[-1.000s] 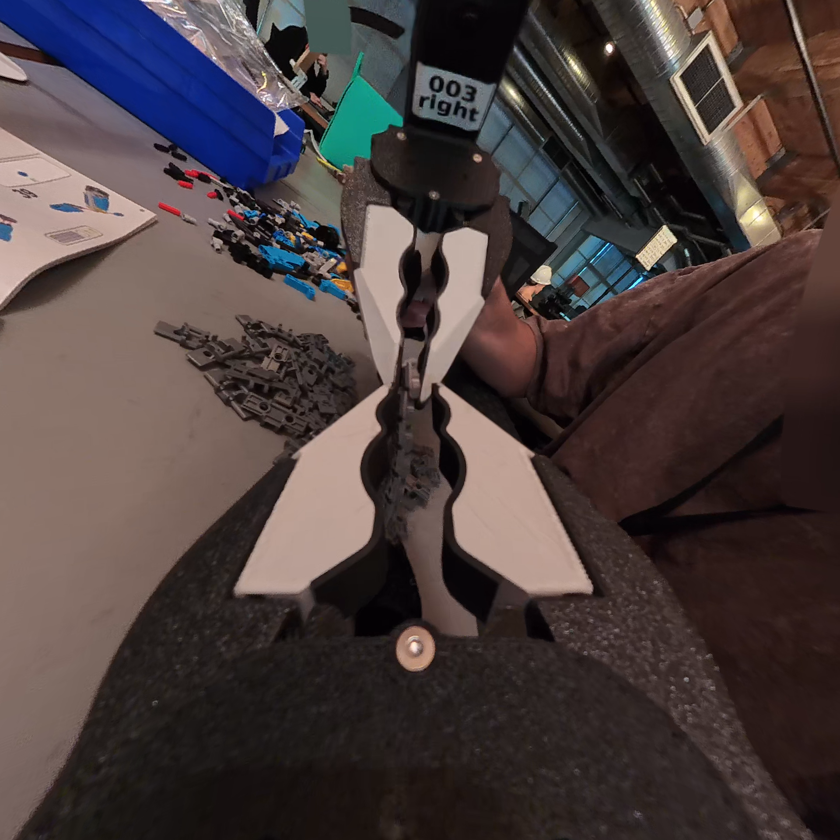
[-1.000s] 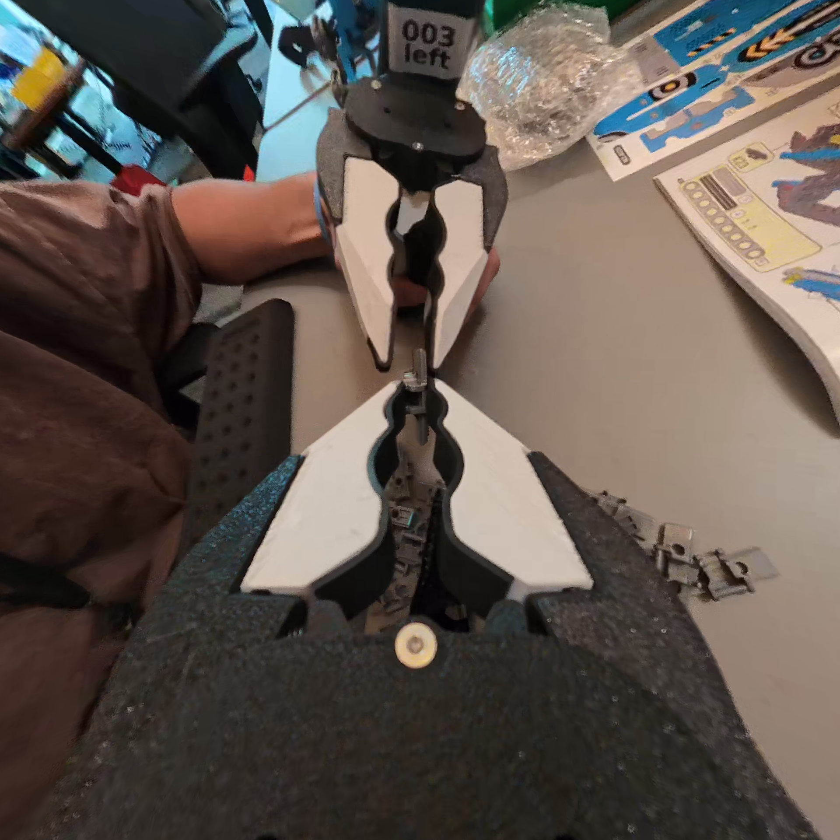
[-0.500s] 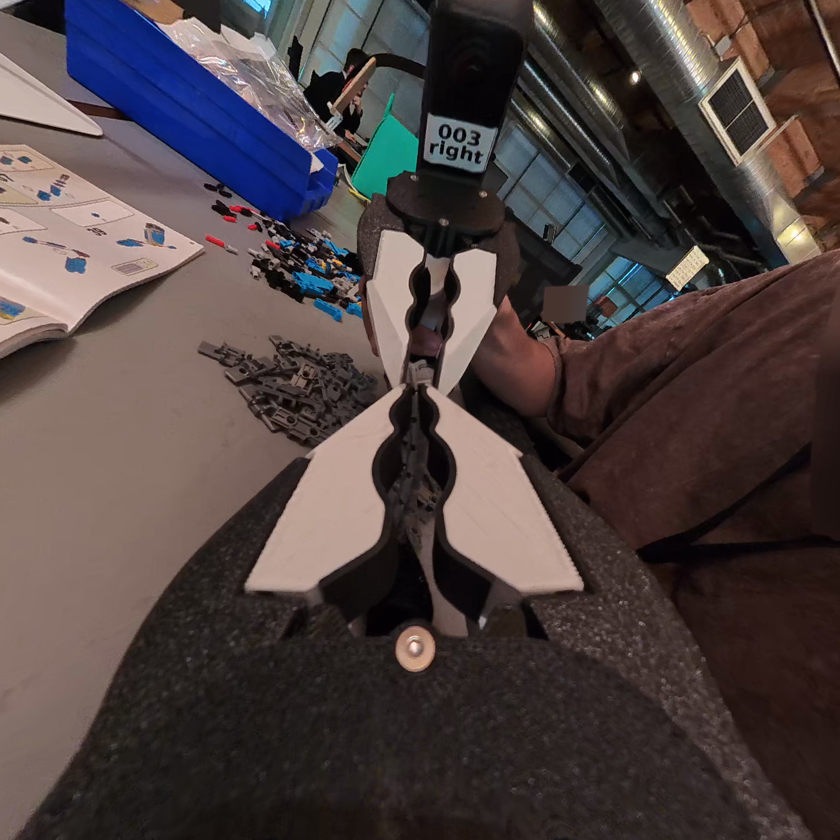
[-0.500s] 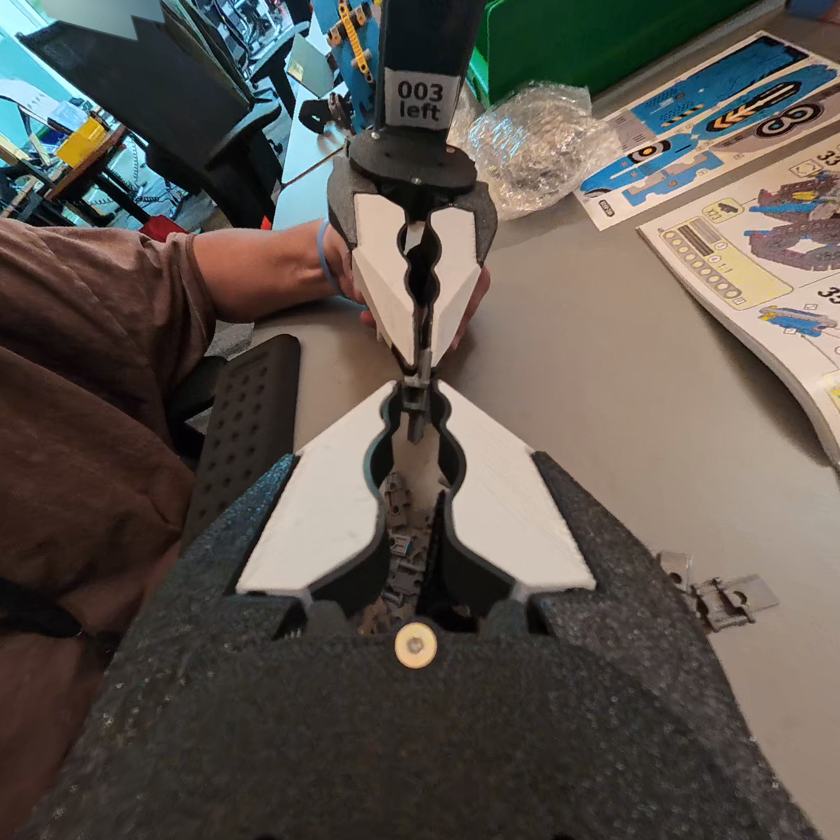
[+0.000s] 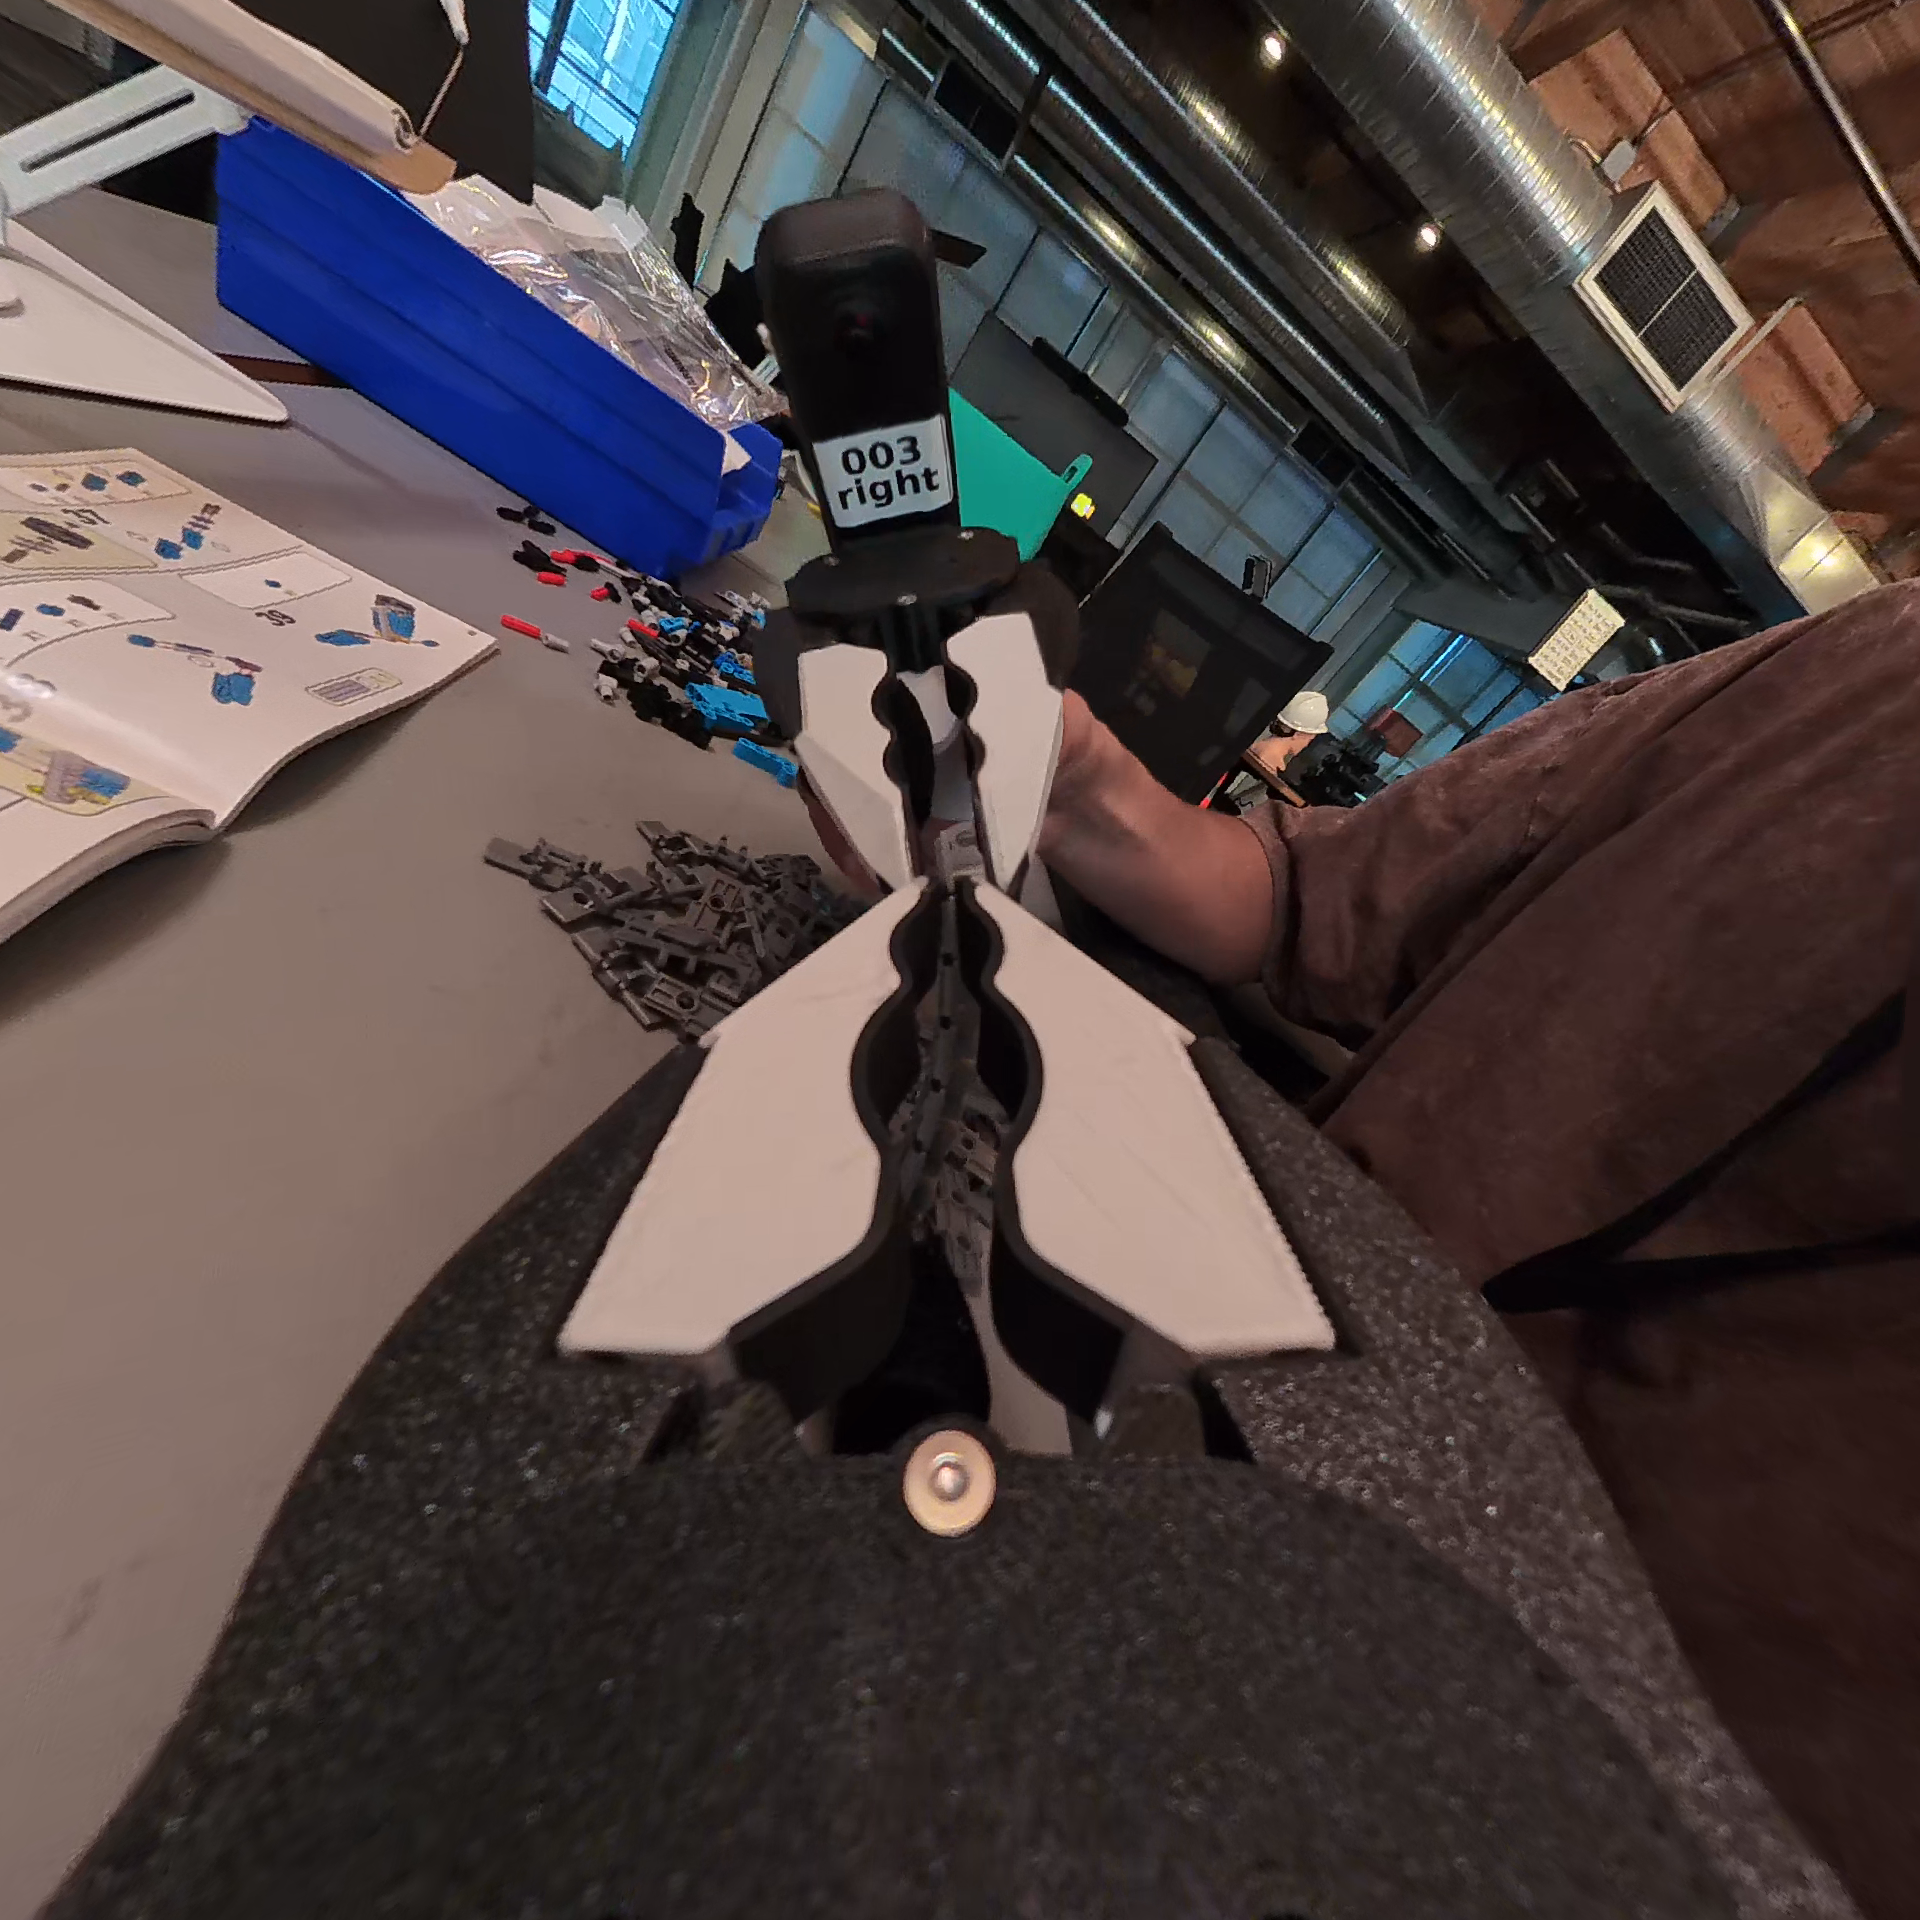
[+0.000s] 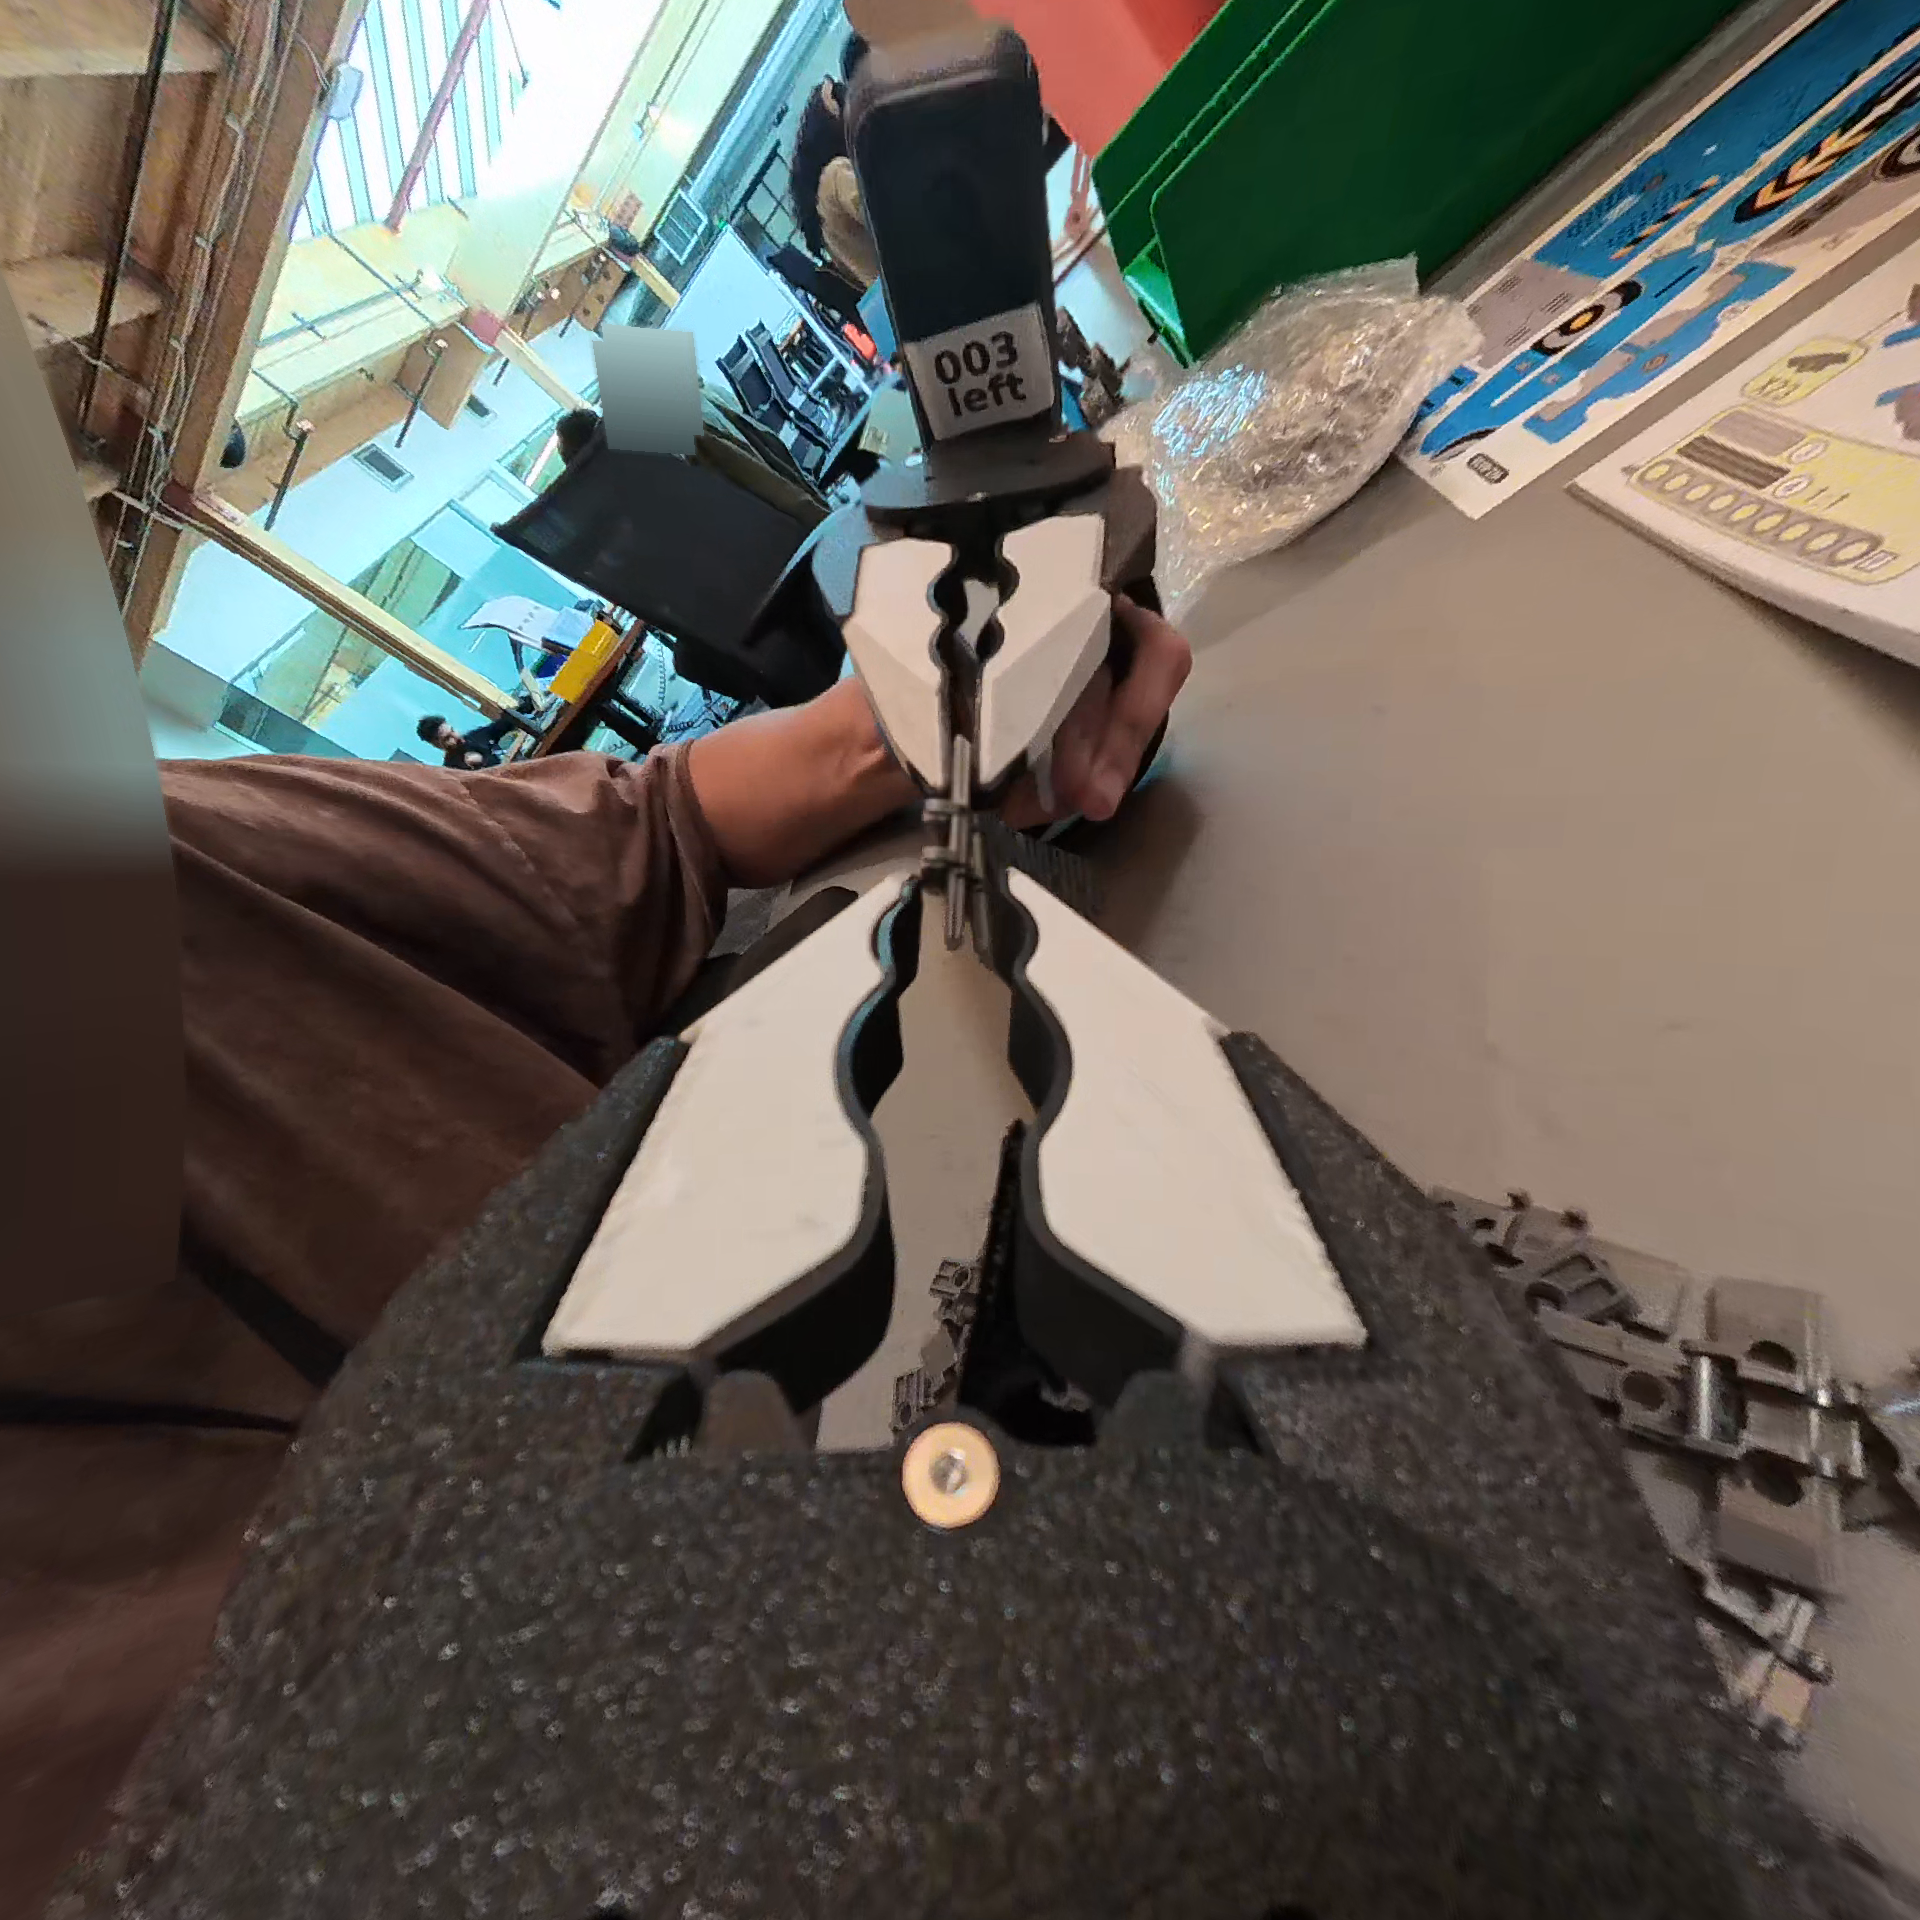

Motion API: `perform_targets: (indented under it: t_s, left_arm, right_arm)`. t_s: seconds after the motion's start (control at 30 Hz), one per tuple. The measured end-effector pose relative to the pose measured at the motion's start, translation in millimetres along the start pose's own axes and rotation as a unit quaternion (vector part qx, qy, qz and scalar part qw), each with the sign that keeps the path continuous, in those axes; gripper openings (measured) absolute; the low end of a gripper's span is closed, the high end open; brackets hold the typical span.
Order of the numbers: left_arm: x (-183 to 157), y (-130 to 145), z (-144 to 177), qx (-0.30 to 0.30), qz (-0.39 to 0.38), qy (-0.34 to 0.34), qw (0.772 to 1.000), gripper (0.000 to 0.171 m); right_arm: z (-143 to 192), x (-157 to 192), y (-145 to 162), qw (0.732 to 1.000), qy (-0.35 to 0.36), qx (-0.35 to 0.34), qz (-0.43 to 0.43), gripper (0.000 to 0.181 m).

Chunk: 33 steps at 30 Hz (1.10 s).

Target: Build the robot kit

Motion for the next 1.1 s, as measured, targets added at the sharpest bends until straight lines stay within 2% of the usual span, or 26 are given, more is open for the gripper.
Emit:
perform_targets:
  t_s: [0.23,0.33,0.43,0.5,0.7,0.73,0.8,0.9,0.97,1.03,1.1]
  left_arm:
    - [-3.0,-0.7,-0.4,-0.006,-0.005,0.005,1.0,0.002]
    - [-5.3,-1.3,-0.4,-0.023,0.017,0.044,0.999,0.002]
    - [-4.5,-0.3,-1.1,-0.032,0.044,0.072,0.996,0.002]
    - [-7.8,-2.8,-0.1,-0.054,0.066,0.112,0.99,0.001]
    - [-7.3,-2.7,-0.6,-0.069,0.093,0.145,0.983,0.001]
    - [-6.9,-2.1,-1.3,-0.06,0.084,0.13,0.986,0.001]
    - [-2.8,-2.2,-2.2,-0.036,0.052,0.06,0.996,0.002]
    - [-7.3,-2.5,-2.3,-0.001,-0.005,0.001,1.0,0.004]
    - [-10.5,-2.6,-0.9,0.005,-0.025,-0.002,1.0,0.007]
    - [-10.8,-3.3,-0.9,0.002,-0.022,0.006,1.0,0.026]
    - [-10.8,0.4,-4.4,0.014,-0.021,0.016,1.0,0.032]
  right_arm:
    - [-1.6,2.5,0.1,1.0,-0.015,-0.006,-0.001,0.011]
    - [-0.2,7.4,-1.3,0.999,-0.031,-0.014,-0.01,0.008]
    - [-0.2,10.8,-0.9,1.0,0.01,0.002,0.023,0.008]
    - [-0.1,17.1,-4.0,1.0,-0.01,-0.005,0.015,0.008]
    - [-1.1,15.2,-2.7,0.998,-0.059,-0.028,-0.013,0.007]
    - [-0.9,14.8,-1.9,0.999,-0.049,-0.02,-0.009,0.007]
    - [2.8,11.8,-2.7,0.998,0.044,0.006,0.036,0.007]
    - [2.2,19.2,-5.2,0.979,0.148,0.063,0.127,0.007]
    - [0.7,24.3,-6.8,0.975,0.158,0.081,0.137,0.007]
    - [-2.0,25.5,-6.6,0.975,0.151,0.088,0.137,0.007]
    - [-3.8,25.2,-5.4,0.978,0.139,0.087,0.131,0.007]
Point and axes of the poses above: each gripper's, where its closed fingertips meet, z back along the fingers, y out of its underside, x = y × z across the jaws, the point moved 6 cm from there along z, back along the fingers, and after that the axes turned 15 degrees about x, right-handed, at the moved point
